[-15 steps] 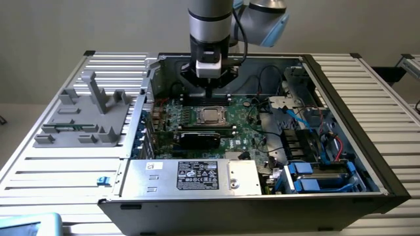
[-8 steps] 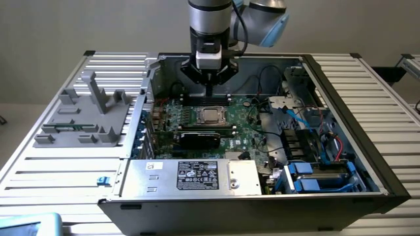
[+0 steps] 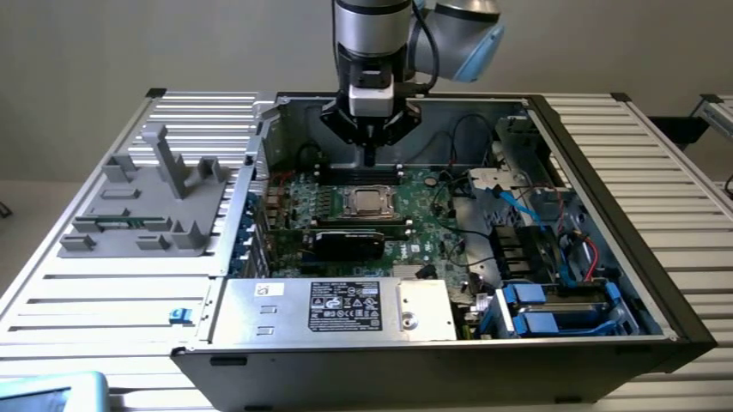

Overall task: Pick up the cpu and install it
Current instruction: 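Install the second cpu locking lever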

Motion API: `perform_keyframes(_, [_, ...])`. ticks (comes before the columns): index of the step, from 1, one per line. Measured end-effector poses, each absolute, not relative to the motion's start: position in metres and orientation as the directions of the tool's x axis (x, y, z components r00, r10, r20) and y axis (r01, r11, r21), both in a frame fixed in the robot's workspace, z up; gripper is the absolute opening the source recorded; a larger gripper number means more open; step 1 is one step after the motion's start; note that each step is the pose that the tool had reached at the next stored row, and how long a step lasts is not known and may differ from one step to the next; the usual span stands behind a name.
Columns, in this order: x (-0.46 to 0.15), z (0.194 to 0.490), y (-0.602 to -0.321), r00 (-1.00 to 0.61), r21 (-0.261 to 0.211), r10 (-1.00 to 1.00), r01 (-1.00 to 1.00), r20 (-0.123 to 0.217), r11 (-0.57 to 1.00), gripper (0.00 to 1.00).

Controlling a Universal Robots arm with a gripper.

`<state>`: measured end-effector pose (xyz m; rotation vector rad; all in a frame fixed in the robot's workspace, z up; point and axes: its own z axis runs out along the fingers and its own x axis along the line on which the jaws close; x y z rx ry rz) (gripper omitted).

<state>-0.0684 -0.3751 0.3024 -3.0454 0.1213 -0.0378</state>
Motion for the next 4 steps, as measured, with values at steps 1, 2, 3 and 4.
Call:
perform_keyframes(1, [-0.0684, 0.3024, -0.375, 0.997, -0.094, -0.081, -0.078, 0.021, -0.992, 0.11])
perform_keyframes(2, [-0.0684, 0.3024, -0.375, 0.997, -0.094, -0.081, -0.078, 0.021, -0.992, 0.11])
perform_keyframes(3, [-0.0684, 0.3024, -0.375, 0.997, -0.094, -0.081, -0.078, 0.021, -0.992, 0.11])
perform_keyframes(4, [-0.0684, 0.3024, -0.375, 0.997, -0.094, -0.081, -0.078, 0.021, -0.992, 0.11])
